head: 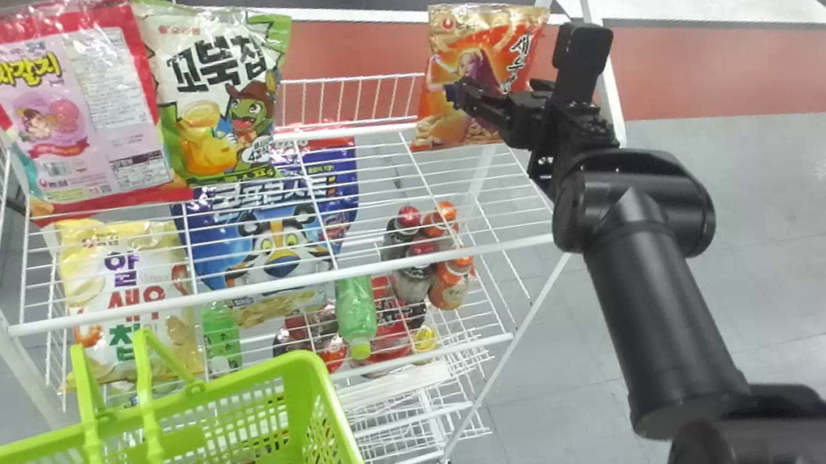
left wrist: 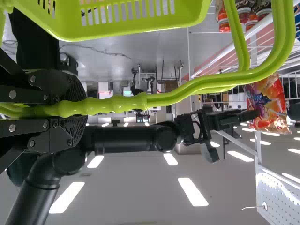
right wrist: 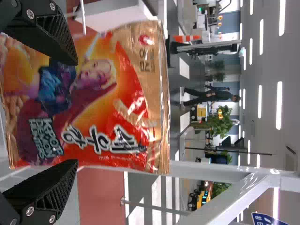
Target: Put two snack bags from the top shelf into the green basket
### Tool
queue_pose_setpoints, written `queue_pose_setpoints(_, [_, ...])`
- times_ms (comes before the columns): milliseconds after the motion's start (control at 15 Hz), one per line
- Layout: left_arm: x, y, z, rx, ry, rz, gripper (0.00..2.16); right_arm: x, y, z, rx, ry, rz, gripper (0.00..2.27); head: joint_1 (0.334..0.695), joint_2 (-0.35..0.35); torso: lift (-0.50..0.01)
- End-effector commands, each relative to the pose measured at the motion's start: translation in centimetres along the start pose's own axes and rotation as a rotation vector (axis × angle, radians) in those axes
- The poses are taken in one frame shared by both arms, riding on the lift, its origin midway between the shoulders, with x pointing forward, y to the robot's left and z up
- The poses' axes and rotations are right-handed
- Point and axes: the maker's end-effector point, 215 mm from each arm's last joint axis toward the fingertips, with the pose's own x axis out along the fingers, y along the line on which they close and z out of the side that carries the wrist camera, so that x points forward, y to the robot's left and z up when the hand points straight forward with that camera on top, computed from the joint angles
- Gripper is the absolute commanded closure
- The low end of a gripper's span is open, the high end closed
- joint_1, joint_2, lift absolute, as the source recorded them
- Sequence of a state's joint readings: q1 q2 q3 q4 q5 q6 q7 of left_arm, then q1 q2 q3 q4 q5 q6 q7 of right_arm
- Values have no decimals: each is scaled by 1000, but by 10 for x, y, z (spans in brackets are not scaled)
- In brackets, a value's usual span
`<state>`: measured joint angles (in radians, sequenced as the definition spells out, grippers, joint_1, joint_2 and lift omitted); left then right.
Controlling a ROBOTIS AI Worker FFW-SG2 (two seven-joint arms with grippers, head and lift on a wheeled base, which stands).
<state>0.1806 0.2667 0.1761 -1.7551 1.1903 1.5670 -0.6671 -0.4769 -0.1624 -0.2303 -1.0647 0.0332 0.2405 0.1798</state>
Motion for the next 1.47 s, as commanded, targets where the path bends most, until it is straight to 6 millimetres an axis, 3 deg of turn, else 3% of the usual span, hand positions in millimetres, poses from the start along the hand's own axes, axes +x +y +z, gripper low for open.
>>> queue_pose_setpoints(0, [2, 1, -2, -6, 10, -1, 2142, 16, 1, -1, -35, 25, 0, 56, 695, -350, -1])
queue_pose_setpoints(133, [3, 1, -2, -6, 10, -2, 2142, 24, 12, 0, -92, 34, 31, 127, 695, -350, -1])
queue_pose_setpoints(267, [4, 1, -1, -9, 9, -4, 2142, 26, 24, -5, -116, 47, 68, 562, 695, -346, -1])
queue_pose_setpoints(333, [4, 1, -2, -11, 9, -7, 2142, 27, 24, -9, -124, 55, 70, 967, 695, -341, -1])
queue_pose_setpoints(400, [4, 1, -2, -11, 9, -7, 2142, 27, 24, -8, -131, 52, 70, 1521, 695, -336, -1])
queue_pose_setpoints(533, [4, 2, -2, -11, 9, -4, 2142, 24, 21, -20, -116, 67, 65, 2223, 695, -333, -1])
queue_pose_setpoints(667, [4, 2, -2, -12, 9, -4, 2142, 15, 18, -30, -119, 61, 63, 2226, 695, -336, -1])
queue_pose_setpoints(867, [2, 4, -2, -17, 6, -1, 2142, -8, 26, -21, -104, 21, 67, 2236, 695, -343, -1])
queue_pose_setpoints(1200, [3, 4, -2, -21, 6, -4, 2142, -57, 59, 5, -84, -37, 117, 2236, 695, -331, -1])
queue_pose_setpoints(1400, [0, 5, -2, -23, 4, -2, 2142, -102, 81, 12, -62, -17, 159, 2236, 695, -313, -1])
